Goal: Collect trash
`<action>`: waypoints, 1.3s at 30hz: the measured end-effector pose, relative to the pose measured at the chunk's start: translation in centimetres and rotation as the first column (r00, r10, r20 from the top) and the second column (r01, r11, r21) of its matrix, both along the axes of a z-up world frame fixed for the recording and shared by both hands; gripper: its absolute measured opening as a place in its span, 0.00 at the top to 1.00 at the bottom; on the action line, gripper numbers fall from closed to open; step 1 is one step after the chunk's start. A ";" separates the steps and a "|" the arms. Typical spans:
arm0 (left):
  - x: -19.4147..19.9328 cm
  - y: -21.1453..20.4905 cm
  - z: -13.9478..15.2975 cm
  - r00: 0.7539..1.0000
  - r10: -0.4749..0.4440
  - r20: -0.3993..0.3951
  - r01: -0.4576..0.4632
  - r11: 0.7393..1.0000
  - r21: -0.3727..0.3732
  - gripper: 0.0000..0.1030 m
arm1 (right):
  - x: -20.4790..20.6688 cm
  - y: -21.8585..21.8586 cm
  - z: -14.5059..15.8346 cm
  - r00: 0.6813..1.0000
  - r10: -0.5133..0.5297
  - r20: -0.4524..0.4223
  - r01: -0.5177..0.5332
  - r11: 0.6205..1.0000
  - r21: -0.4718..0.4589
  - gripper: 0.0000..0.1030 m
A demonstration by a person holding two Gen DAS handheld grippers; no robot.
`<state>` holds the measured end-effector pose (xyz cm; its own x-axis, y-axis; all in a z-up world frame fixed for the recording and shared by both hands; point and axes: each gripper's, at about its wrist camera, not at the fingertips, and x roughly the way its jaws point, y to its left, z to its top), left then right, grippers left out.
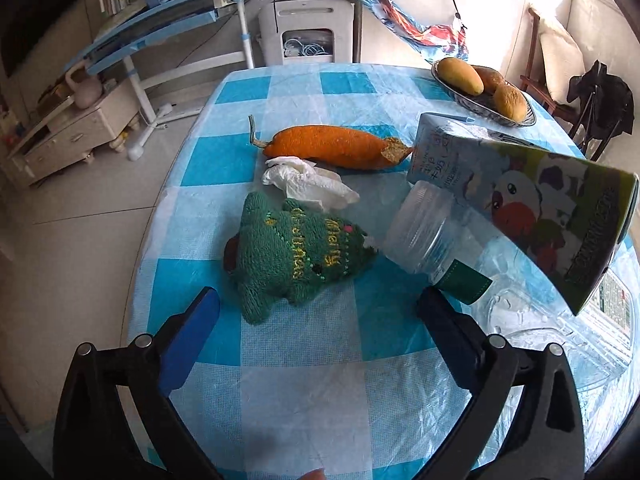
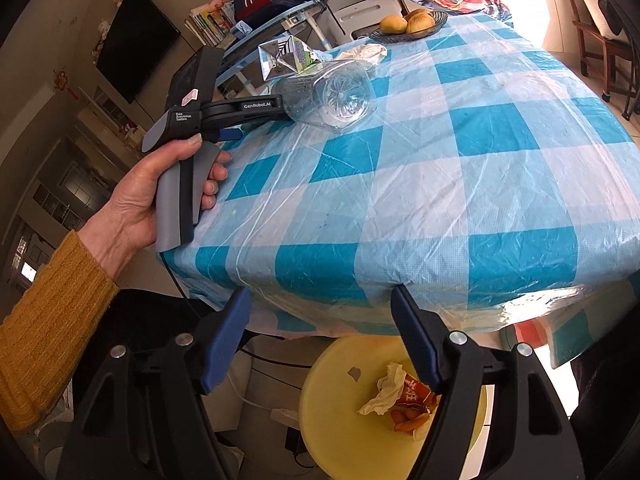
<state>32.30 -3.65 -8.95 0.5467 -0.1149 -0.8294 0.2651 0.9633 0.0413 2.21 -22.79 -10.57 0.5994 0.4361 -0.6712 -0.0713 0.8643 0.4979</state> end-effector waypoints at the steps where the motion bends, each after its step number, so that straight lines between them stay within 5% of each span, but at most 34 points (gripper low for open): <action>1: 0.1 -0.1 0.0 1.000 0.000 -0.001 0.000 1.000 0.000 0.06 | 0.0 0.0 0.0 1.000 0.000 0.000 0.000 1.000 -0.001 0.31; 19: 0.2 -0.1 0.0 1.000 0.000 -0.001 0.000 1.000 0.001 0.06 | -1.1 1.9 2.2 0.993 0.081 0.080 -0.081 0.997 -0.006 0.31; 39: 0.2 -0.1 0.0 1.000 0.000 -0.002 0.000 1.000 0.001 0.06 | -2.1 6.9 2.5 0.972 0.200 0.120 -0.172 0.961 -0.215 0.31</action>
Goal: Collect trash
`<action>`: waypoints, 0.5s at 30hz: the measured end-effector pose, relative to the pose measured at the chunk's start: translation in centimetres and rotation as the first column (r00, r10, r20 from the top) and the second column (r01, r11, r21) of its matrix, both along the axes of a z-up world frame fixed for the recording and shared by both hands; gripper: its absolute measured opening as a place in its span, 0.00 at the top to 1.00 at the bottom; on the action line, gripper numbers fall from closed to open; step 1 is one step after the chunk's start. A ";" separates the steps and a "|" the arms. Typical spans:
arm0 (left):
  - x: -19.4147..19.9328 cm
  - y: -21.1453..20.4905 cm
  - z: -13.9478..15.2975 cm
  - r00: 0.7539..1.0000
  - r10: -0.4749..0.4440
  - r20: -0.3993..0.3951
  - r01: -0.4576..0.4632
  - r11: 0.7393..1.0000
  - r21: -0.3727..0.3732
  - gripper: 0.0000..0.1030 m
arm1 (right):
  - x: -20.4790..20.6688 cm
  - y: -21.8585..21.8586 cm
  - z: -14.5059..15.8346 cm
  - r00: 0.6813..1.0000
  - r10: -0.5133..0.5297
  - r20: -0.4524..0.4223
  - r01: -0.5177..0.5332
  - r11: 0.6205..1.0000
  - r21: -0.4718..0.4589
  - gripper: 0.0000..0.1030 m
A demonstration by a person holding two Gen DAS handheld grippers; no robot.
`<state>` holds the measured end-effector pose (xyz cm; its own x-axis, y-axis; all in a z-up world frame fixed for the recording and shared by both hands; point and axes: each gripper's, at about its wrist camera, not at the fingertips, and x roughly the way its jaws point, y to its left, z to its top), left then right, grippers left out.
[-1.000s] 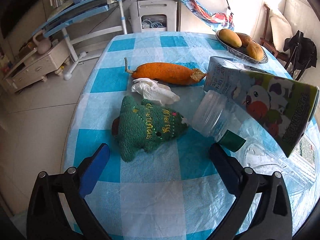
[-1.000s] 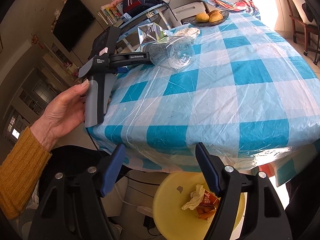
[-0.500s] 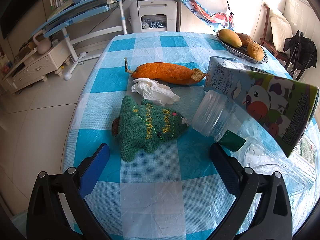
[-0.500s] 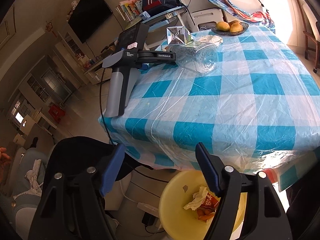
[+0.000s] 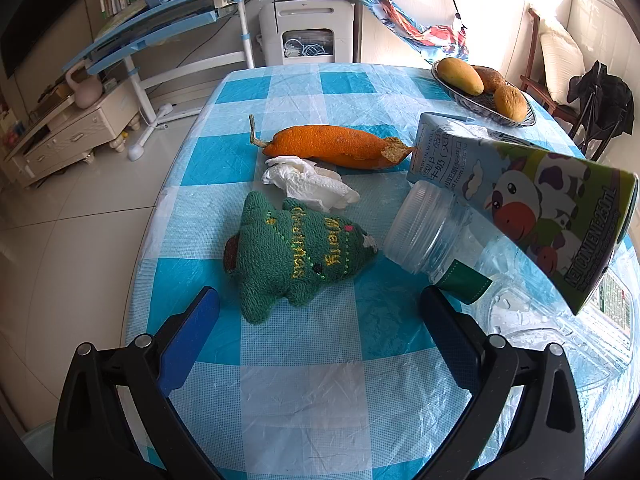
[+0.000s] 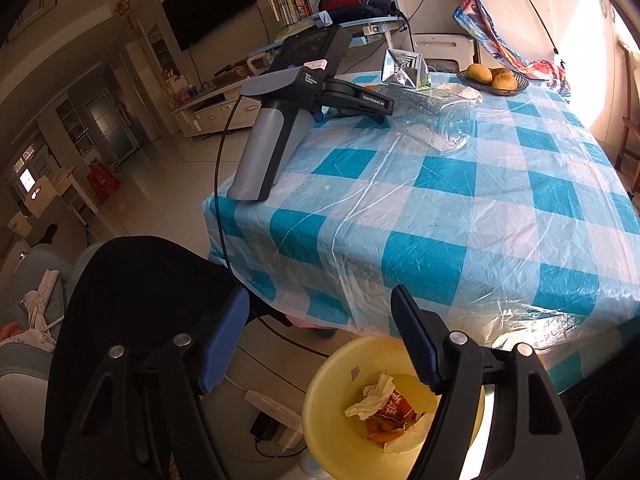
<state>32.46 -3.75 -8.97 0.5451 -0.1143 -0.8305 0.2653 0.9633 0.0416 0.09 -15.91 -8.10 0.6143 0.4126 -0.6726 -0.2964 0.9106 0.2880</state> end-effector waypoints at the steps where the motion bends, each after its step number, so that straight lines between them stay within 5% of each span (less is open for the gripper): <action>1: 0.0 0.0 0.0 1.000 0.000 0.000 0.000 1.000 0.000 0.06 | -0.1 0.1 0.0 1.000 0.001 -0.002 -0.001 1.000 -0.003 0.31; 15: 0.1 -0.1 0.0 1.000 0.001 0.000 -0.001 1.000 0.000 0.06 | -0.6 -0.2 0.5 1.000 -0.009 0.021 0.009 1.000 0.014 0.31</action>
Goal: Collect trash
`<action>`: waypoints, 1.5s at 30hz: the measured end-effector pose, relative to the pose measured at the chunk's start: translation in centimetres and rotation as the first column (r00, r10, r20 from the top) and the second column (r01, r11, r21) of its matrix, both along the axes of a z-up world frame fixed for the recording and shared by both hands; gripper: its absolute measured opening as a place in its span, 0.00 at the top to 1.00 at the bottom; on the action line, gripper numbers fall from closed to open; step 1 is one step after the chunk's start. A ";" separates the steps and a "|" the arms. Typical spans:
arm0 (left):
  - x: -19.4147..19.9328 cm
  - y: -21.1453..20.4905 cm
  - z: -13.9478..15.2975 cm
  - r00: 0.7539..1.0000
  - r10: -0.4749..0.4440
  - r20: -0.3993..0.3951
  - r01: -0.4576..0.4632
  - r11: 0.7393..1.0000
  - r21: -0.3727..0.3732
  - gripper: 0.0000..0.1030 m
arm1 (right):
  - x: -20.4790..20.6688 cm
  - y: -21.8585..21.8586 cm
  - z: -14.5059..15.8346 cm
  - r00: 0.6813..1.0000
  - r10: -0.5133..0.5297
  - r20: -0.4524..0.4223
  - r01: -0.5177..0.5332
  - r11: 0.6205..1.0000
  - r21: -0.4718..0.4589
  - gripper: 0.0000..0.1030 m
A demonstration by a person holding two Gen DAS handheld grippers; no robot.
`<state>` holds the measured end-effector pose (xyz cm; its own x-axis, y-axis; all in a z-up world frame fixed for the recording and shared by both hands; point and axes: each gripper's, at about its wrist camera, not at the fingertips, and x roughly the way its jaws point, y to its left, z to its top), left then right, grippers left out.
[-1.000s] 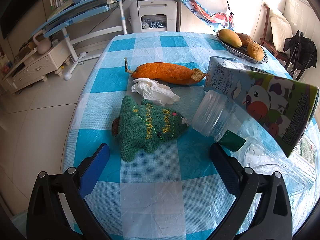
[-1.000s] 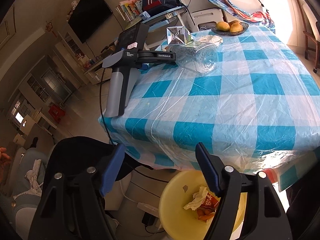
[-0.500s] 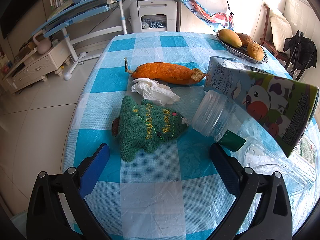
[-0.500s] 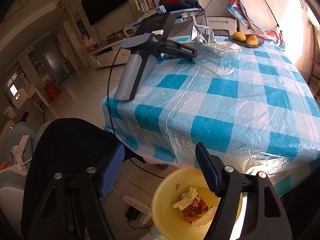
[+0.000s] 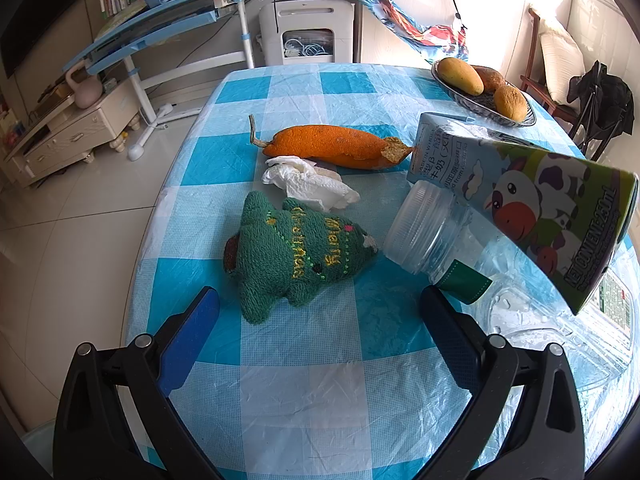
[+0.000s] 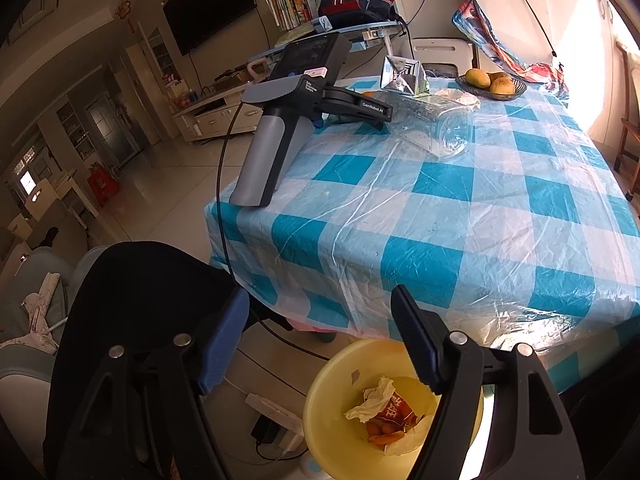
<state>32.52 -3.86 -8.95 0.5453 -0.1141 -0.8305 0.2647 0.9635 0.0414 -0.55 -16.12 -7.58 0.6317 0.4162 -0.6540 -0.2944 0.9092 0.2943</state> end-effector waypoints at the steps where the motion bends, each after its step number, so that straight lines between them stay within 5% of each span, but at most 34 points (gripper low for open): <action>1: 0.0 0.0 0.0 1.000 0.000 0.000 0.000 1.000 0.000 0.06 | 0.0 -0.1 0.0 1.000 -0.002 0.000 0.002 1.000 0.003 0.31; 25: 0.0 0.0 0.0 1.000 0.000 0.000 0.000 1.000 0.000 0.06 | 0.0 -0.2 0.3 1.000 -0.013 0.012 0.013 1.000 0.011 0.31; 45: 0.0 0.0 0.0 1.000 0.000 0.000 0.000 1.000 0.000 0.06 | 0.1 -3.6 0.9 0.990 -0.129 0.054 0.126 0.991 0.056 0.30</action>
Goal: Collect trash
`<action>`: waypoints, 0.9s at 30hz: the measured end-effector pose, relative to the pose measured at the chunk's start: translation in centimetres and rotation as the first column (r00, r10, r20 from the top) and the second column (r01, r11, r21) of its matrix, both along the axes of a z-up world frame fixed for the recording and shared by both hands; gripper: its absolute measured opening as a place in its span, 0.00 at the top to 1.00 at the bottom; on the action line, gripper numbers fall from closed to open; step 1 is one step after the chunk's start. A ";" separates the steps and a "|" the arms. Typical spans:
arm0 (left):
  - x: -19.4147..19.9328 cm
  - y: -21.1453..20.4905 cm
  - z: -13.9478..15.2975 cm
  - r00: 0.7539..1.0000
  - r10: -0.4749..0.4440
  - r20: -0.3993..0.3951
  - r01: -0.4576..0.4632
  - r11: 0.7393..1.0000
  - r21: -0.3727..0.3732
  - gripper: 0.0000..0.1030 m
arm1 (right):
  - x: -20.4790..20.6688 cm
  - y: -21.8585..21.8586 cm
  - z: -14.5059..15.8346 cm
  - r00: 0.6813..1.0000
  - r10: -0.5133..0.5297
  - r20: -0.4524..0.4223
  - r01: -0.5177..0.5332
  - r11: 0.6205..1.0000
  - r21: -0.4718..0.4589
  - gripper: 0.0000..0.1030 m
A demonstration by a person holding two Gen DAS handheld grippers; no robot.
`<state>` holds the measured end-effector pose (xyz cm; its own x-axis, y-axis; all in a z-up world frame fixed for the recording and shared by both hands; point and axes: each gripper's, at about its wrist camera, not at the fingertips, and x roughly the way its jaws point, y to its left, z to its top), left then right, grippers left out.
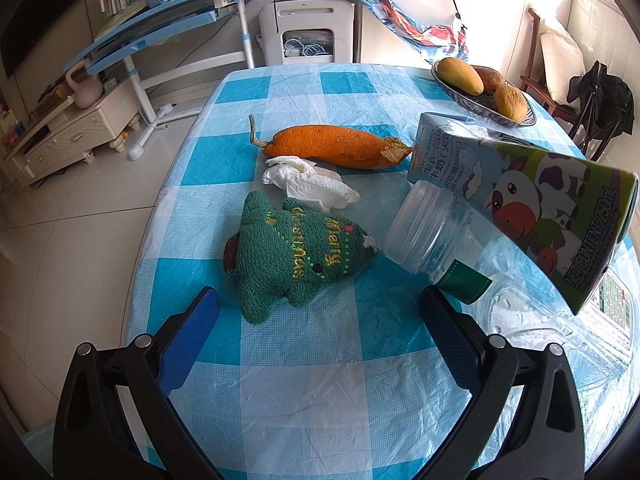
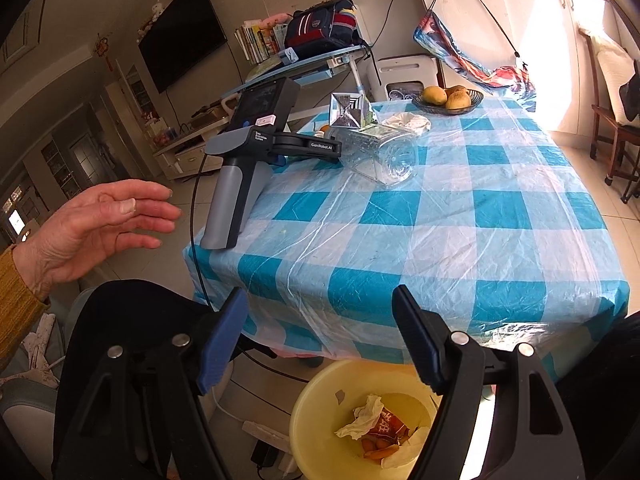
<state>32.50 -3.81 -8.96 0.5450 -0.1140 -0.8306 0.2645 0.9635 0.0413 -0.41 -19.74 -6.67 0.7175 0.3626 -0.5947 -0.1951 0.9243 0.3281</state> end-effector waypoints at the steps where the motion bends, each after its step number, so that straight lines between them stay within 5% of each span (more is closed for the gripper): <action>1: 0.0 0.0 0.0 1.000 0.000 0.000 0.000 1.000 0.000 0.06 | 0.2 0.0 -0.1 1.000 0.001 -0.001 -0.001 1.000 -0.006 0.30; 17: -2.1 0.2 0.2 0.999 -0.040 -0.036 0.040 0.999 0.007 0.06 | 2.0 1.2 -1.7 0.999 0.043 -0.033 -0.046 0.995 -0.092 0.30; 23: -7.0 2.0 1.9 0.994 0.018 0.104 -0.020 1.000 0.018 0.07 | 2.3 1.4 -2.0 0.998 0.037 -0.046 -0.041 0.993 -0.107 0.30; 27: -9.5 4.1 2.0 0.993 0.050 0.106 -0.047 0.998 -0.031 0.07 | 2.1 2.4 -1.9 0.997 0.056 -0.047 -0.061 0.989 -0.131 0.30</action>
